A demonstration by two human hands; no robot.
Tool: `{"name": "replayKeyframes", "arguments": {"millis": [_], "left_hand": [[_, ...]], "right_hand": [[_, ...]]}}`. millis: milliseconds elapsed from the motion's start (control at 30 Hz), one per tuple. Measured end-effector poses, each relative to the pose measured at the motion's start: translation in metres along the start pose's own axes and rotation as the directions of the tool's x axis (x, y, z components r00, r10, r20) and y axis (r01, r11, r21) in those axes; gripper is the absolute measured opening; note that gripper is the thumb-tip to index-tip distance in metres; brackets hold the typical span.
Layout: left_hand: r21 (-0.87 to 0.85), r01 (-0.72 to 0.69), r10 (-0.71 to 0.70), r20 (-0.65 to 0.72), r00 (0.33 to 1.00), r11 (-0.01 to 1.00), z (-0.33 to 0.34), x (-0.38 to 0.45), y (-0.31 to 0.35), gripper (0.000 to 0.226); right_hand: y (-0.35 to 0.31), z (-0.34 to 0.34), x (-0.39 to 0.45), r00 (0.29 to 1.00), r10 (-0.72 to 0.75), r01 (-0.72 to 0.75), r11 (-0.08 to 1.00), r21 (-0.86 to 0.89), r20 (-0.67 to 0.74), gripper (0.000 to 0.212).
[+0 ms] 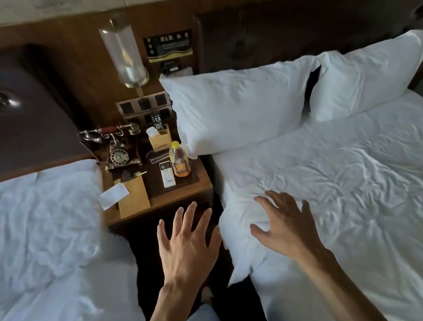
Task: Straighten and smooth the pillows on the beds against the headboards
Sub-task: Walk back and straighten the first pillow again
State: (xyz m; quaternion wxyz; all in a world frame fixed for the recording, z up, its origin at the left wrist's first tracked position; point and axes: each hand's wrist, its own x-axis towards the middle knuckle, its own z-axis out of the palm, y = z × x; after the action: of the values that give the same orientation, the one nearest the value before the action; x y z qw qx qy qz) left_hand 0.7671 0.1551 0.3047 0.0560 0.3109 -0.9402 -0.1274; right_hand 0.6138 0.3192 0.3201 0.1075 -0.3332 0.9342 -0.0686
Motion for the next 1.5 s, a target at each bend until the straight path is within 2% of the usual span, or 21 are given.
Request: {"name": "replayKeyframes", "arguments": {"millis": [100, 333, 567, 833, 1033, 1167, 1233, 1367, 1500], "left_hand": [[0.017, -0.042, 0.041, 0.039, 0.998, 0.999, -0.007, 0.072, -0.012, 0.051], [0.007, -0.125, 0.125, 0.002, 0.992, 0.992, -0.014, 0.220, -0.010, 0.051], [0.022, -0.121, 0.121, -0.011, 0.993, 0.992, 0.012, 0.351, 0.008, 0.043], [0.029, -0.115, 0.113, 0.053, 0.992, 0.993, 0.054, 0.513, 0.056, 0.053], [0.011, -0.103, 0.103, -0.016, 0.995, 0.995, 0.075, 0.618, 0.090, 0.053], [0.020, -0.111, 0.113, -0.094, 0.989, 0.994, 0.099, 0.677, 0.107, 0.050], [0.045, -0.112, 0.116, -0.085, 0.990, 0.993, 0.116, 0.702, 0.110, 0.049], [0.093, -0.097, 0.106, -0.095, 0.990, 0.991, 0.142, 0.723, 0.091, 0.047], [0.137, -0.152, 0.167, -0.105, 0.980, 0.979, 0.153, 0.717, 0.051, 0.047]], "right_hand": [[-0.012, -0.015, 0.058, 0.999, 0.040, -0.040, 0.999, 0.002, 0.007, 0.073], [-0.011, -0.047, 0.185, 0.993, 0.111, -0.111, 0.994, 0.016, -0.031, 0.075], [0.026, -0.060, 0.316, 0.991, 0.133, -0.133, 0.991, 0.007, 0.003, 0.074], [0.103, -0.075, 0.469, 0.983, 0.179, -0.183, 0.981, 0.071, 0.049, 0.076], [0.152, -0.088, 0.590, 0.989, 0.146, -0.143, 0.985, 0.102, -0.026, 0.066], [0.159, -0.077, 0.667, 0.987, 0.062, -0.031, 0.978, 0.207, -0.146, 0.056], [0.157, -0.063, 0.700, 0.981, 0.002, 0.041, 0.974, 0.222, -0.191, 0.052], [0.171, -0.022, 0.744, 0.975, -0.056, 0.096, 0.979, 0.181, -0.216, 0.050], [0.219, 0.006, 0.752, 0.955, -0.127, 0.156, 0.984, 0.090, -0.266, 0.050]]}}
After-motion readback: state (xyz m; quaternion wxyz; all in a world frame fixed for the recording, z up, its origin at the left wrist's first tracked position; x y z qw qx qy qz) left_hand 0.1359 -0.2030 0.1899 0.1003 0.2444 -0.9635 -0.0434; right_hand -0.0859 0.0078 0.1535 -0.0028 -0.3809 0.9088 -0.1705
